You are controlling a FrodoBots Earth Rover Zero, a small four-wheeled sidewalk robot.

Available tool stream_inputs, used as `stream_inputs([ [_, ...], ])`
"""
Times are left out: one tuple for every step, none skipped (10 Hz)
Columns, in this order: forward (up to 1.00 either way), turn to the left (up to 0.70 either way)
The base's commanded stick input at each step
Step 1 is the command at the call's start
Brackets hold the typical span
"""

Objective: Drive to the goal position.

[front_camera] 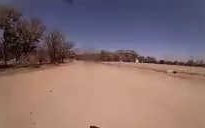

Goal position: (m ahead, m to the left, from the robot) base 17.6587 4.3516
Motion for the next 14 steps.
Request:
stream_inputs([
  [1.00,0.00],
  [1.00,0.00],
  [1.00,0.00],
  [1.00,0.00],
  [1.00,0.00],
  [1.00,0.00],
  [1.00,0.00],
  [1.00,0.00],
  [1.00,0.00],
  [1.00,0.00],
  [1.00,0.00],
  [1.00,0.00],
  [1.00,0.00],
  [1.00,0.00],
])
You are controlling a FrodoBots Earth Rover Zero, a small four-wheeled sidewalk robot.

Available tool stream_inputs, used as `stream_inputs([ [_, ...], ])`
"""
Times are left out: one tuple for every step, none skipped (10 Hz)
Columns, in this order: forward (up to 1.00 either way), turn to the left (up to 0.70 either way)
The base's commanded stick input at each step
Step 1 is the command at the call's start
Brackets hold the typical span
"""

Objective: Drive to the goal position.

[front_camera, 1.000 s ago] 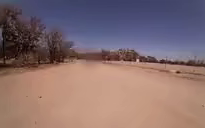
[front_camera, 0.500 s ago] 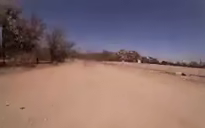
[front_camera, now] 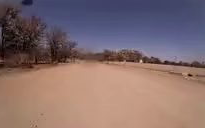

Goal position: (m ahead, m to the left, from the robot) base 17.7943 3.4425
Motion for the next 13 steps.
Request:
stream_inputs([
  [1.00,0.00],
  [1.00,0.00],
  [1.00,0.00],
  [1.00,0.00],
  [1.00,0.00],
  [1.00,0.00],
  [1.00,0.00],
  [1.00,0.00],
  [1.00,0.00],
  [1.00,0.00],
  [1.00,0.00],
  [1.00,0.00],
  [1.00,0.00],
])
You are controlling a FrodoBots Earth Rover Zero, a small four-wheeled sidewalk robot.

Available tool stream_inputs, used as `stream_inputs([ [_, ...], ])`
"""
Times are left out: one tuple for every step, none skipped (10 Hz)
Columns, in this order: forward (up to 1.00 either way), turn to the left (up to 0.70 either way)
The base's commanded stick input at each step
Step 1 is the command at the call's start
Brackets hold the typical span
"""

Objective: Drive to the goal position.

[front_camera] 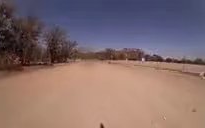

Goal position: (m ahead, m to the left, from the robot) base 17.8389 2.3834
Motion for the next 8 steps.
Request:
stream_inputs([
  [1.00,0.00],
  [1.00,0.00],
  [1.00,0.00],
  [1.00,0.00],
  [1.00,0.00],
  [1.00,0.00],
  [1.00,0.00],
  [1.00,0.00],
])
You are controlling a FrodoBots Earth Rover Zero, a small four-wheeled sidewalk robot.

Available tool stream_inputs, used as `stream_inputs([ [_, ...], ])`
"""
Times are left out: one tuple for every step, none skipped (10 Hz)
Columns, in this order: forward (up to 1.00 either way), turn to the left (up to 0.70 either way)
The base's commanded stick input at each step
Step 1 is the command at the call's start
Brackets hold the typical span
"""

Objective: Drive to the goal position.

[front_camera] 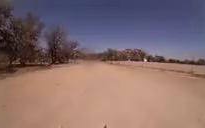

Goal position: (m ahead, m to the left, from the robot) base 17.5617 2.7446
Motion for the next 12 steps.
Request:
stream_inputs([
  [1.00,0.00],
  [1.00,0.00],
  [1.00,0.00],
  [1.00,0.00],
  [1.00,0.00],
  [1.00,0.00],
  [1.00,0.00],
  [1.00,0.00],
  [1.00,0.00],
  [1.00,0.00],
  [1.00,0.00],
  [1.00,0.00],
])
